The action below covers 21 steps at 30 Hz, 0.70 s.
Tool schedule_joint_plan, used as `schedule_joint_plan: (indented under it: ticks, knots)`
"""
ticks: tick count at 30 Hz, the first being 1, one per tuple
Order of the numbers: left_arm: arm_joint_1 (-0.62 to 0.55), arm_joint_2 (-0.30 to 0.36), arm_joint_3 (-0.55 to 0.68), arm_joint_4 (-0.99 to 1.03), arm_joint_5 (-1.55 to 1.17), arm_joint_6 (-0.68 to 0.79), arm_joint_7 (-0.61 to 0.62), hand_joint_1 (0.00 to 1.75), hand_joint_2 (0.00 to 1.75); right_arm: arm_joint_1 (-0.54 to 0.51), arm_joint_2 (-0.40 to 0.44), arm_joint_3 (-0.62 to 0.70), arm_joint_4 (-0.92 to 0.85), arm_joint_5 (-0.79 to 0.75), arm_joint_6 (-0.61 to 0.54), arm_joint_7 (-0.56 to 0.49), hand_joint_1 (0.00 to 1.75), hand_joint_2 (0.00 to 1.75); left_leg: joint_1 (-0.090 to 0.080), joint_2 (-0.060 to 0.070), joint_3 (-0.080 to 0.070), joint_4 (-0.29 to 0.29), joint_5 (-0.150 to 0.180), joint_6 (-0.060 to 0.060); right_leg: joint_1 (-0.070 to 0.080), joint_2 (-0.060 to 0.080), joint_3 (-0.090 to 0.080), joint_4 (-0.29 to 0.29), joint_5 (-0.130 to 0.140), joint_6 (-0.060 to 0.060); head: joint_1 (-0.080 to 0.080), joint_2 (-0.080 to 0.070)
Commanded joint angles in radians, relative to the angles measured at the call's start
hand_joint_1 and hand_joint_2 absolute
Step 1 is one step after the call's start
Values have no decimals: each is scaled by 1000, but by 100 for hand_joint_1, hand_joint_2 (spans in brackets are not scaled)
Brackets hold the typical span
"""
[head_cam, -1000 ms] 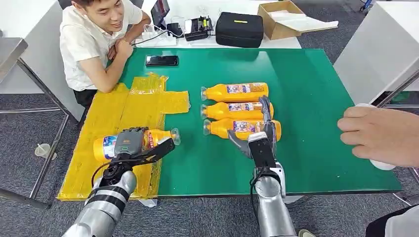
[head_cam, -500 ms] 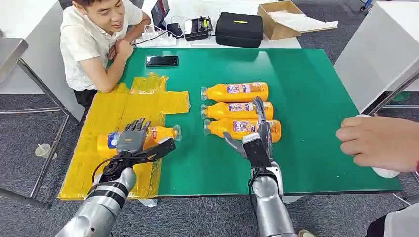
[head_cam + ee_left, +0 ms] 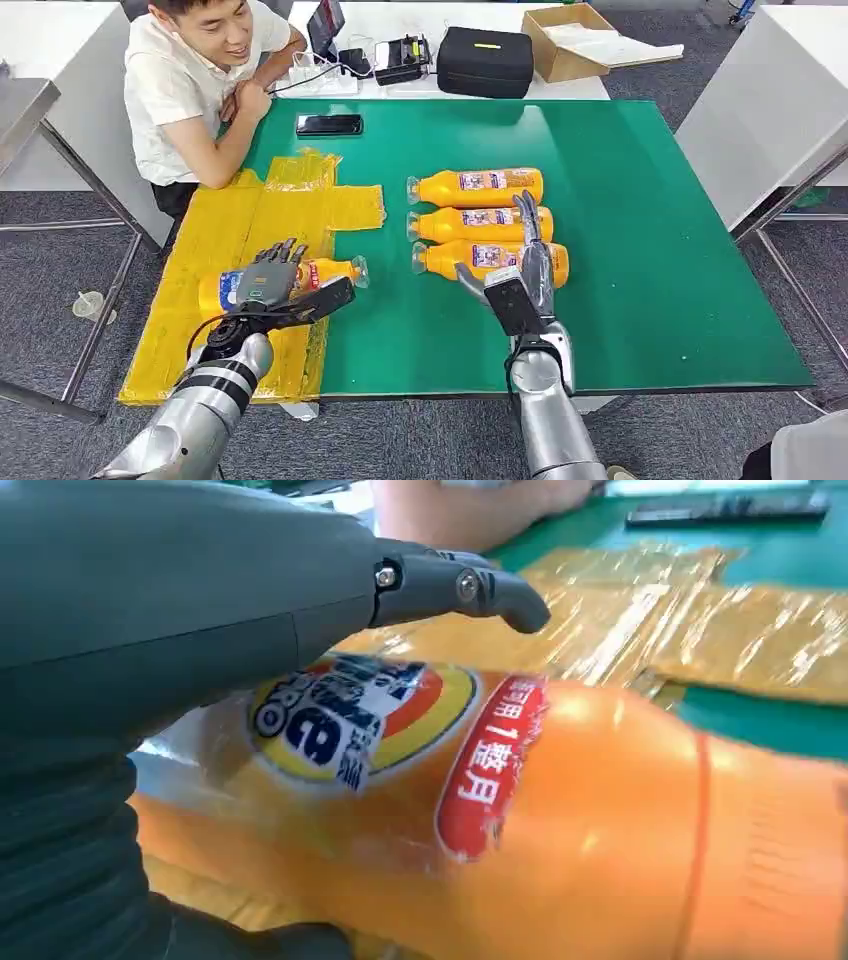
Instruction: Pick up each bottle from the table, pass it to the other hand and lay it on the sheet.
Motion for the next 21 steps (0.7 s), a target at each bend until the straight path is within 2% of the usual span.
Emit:
schedule_joint_plan:
  ticks: [1,4,8,9,12,13,18,21]
  knots:
    - [349,-105,-124,-628,345,-69,-157,0,175,45,-131,65,27,402,-180,237,0,175,0,0,1,0,-1,1,1,-1,2,-2,-1,-2,0,0]
    - [437,-101,-184,-761,406,1,-189,0,175,88,-137,44,-18,426,-177,247,0,175,-1,3,4,-1,-4,1,0,1,5,-2,-3,-3,0,0]
    - [494,-87,-228,-866,439,45,-209,0,175,122,-139,43,-56,452,-148,261,0,175,-1,0,0,1,-4,0,0,-1,0,0,-3,-3,0,0]
    - [507,-79,-245,-892,441,53,-210,0,175,123,-147,47,-47,502,-129,299,0,175,-1,1,-2,1,-4,0,0,0,-2,0,-2,-3,0,0]
    - [542,-72,-275,-950,457,82,-222,0,175,90,-166,45,54,578,-66,388,0,175,0,4,1,1,-6,-1,2,1,0,1,-4,-5,-1,0]
    - [548,-72,-286,-957,463,78,-225,0,175,76,-170,35,91,579,-77,395,0,175,-1,2,-2,0,-3,-1,0,0,-3,-1,-2,-2,0,0]
    - [564,-64,-350,-972,479,66,-248,0,175,10,-193,8,230,600,-75,409,0,175,0,2,0,0,-4,0,1,1,0,-2,-2,-3,0,0]
    - [570,-62,-375,-996,495,60,-255,0,175,-2,-195,0,246,603,-77,408,0,175,0,4,1,0,-5,0,1,2,1,-1,-2,-4,0,0]
